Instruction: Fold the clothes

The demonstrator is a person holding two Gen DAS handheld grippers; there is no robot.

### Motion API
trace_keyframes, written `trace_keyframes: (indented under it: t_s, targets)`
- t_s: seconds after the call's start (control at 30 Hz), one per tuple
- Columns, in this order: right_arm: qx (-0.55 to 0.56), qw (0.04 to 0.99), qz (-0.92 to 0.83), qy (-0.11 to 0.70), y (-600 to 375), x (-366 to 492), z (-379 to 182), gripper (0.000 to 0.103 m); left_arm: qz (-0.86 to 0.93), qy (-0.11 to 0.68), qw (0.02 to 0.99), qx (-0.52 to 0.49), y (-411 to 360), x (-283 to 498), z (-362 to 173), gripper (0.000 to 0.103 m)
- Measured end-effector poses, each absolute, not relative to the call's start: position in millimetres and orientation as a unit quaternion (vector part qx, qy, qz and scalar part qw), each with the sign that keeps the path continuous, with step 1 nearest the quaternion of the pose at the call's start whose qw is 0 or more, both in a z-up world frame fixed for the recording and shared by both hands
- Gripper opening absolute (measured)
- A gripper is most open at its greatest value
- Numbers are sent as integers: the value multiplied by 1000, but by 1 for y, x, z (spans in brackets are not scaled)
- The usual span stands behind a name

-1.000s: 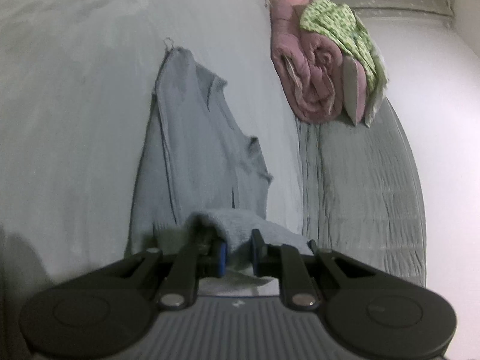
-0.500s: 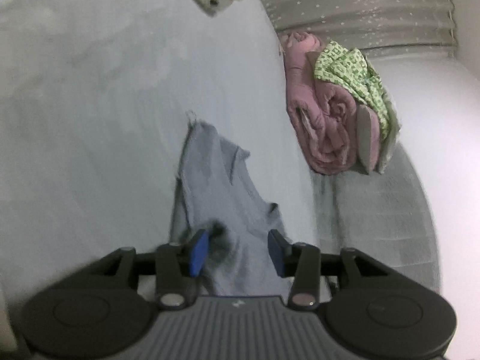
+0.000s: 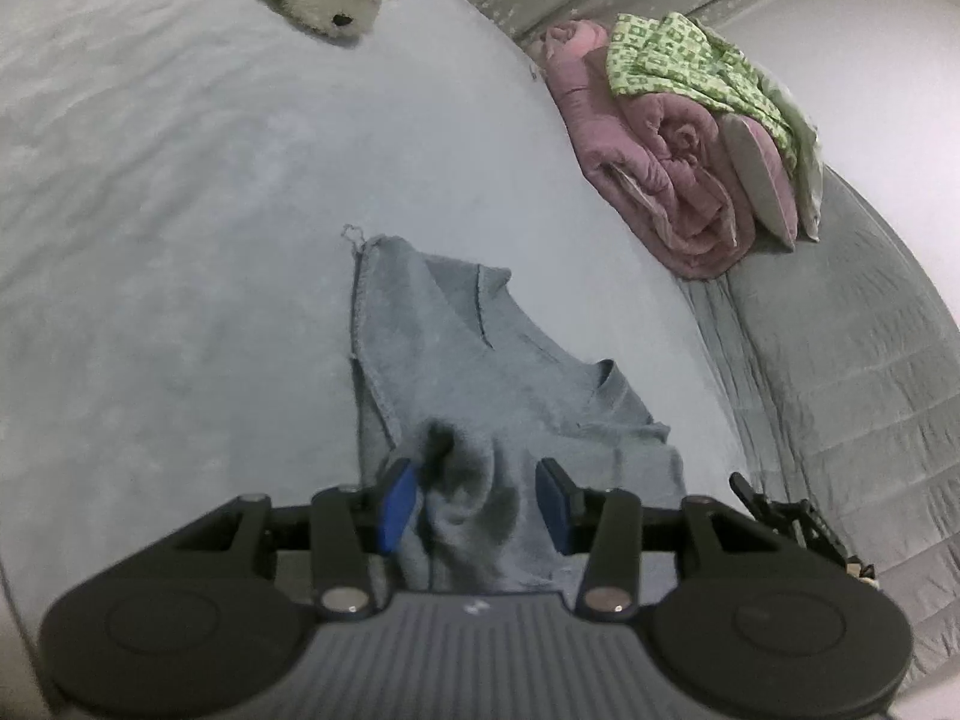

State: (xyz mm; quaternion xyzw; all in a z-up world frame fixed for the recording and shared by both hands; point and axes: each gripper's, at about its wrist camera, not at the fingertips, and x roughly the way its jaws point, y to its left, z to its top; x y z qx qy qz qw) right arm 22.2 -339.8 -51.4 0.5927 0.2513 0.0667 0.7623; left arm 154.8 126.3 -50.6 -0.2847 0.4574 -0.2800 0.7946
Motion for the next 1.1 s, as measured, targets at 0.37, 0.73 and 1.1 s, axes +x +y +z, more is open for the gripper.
trace_keyframes:
  t_s: [0.37, 0.73, 1.1]
  targets:
    - [587, 764, 63, 261, -338, 27, -49, 46, -271, 432, 821, -255, 112, 155, -53, 31]
    - [576, 772, 60, 263, -337, 28, -47, 46, -265, 392, 833, -288, 120, 150, -50, 10]
    - [548, 798, 36, 248, -342, 34, -41, 46, -258, 402, 812, -336, 125, 157, -62, 11]
